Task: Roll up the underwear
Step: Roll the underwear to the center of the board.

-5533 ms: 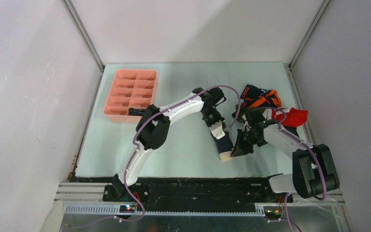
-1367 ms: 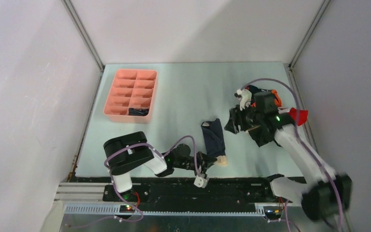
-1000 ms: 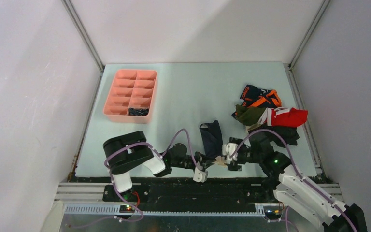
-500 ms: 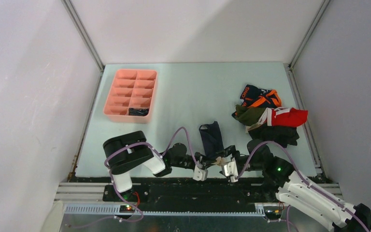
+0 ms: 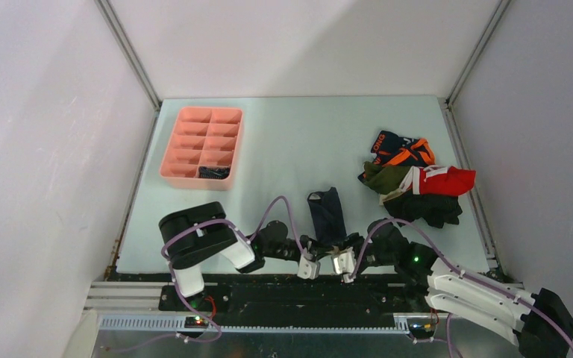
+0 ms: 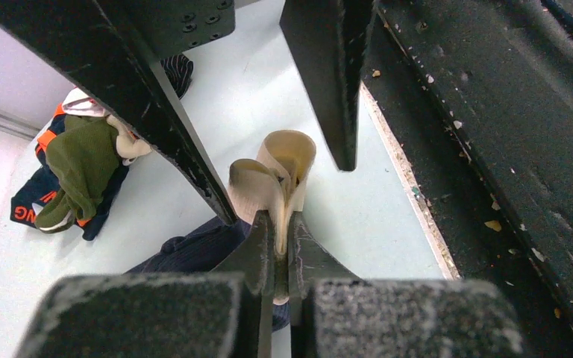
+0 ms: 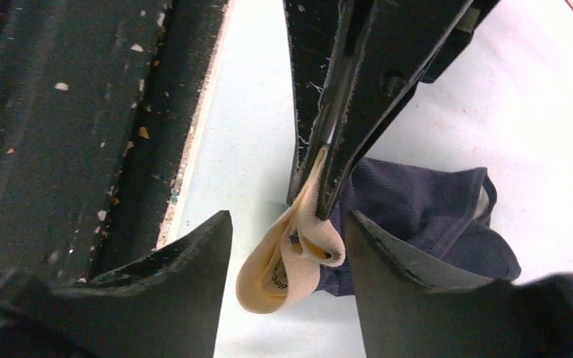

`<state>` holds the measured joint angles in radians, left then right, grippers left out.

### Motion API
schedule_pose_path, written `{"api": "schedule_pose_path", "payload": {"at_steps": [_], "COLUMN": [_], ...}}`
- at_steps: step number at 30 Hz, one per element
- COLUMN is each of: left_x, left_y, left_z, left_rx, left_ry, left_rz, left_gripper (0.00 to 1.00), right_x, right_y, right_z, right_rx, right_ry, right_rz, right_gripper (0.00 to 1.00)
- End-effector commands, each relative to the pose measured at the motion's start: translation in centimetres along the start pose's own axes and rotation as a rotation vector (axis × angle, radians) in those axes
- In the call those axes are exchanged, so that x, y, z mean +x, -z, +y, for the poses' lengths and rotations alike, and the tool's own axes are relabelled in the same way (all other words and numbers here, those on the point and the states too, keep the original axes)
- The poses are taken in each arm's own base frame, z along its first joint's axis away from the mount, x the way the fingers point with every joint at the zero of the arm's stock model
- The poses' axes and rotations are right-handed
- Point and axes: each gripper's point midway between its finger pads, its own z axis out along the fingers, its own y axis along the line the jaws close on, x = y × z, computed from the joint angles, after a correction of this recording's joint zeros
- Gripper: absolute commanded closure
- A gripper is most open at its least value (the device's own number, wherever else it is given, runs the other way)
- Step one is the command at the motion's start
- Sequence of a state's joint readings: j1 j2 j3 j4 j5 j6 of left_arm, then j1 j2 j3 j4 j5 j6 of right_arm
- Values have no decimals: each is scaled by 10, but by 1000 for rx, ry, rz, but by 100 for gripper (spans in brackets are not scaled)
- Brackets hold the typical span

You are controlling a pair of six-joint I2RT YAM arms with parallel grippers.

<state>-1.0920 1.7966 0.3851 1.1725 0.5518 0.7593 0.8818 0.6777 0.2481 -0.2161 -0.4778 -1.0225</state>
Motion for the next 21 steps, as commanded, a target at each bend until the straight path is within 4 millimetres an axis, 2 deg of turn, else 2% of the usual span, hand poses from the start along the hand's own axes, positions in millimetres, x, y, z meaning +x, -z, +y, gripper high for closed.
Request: {"api": "schedule_pose_path", "payload": {"at_steps": [1, 4, 6, 16, 20, 21], "left_x": [-10, -11, -10, -9, -8, -7], "left_y": [4, 6, 8, 11, 12, 13], "left_z": [13, 15, 15, 19, 21, 21], "left_rx": [-43, -59, -70, -103, -116, -118], "left_ry": [-28, -24, -13, 24, 39, 40], "left_rz": [-32, -35, -36, -33, -35, -33], "left_gripper": [100, 100, 100, 100, 100, 100], "right_x": [0, 7, 8, 12, 13, 14], "right_y": [-2, -3, -3, -10, -14, -15], "right_z": [-23, -31, -34, -20, -23, -23], "right_rx": [118, 177, 197, 161, 173, 172], "right_ry": [66, 100, 116, 124, 116, 110], "right_rz": [4, 33, 34, 48, 61, 67], "right_gripper": [42, 49, 49, 49, 56, 65]}}
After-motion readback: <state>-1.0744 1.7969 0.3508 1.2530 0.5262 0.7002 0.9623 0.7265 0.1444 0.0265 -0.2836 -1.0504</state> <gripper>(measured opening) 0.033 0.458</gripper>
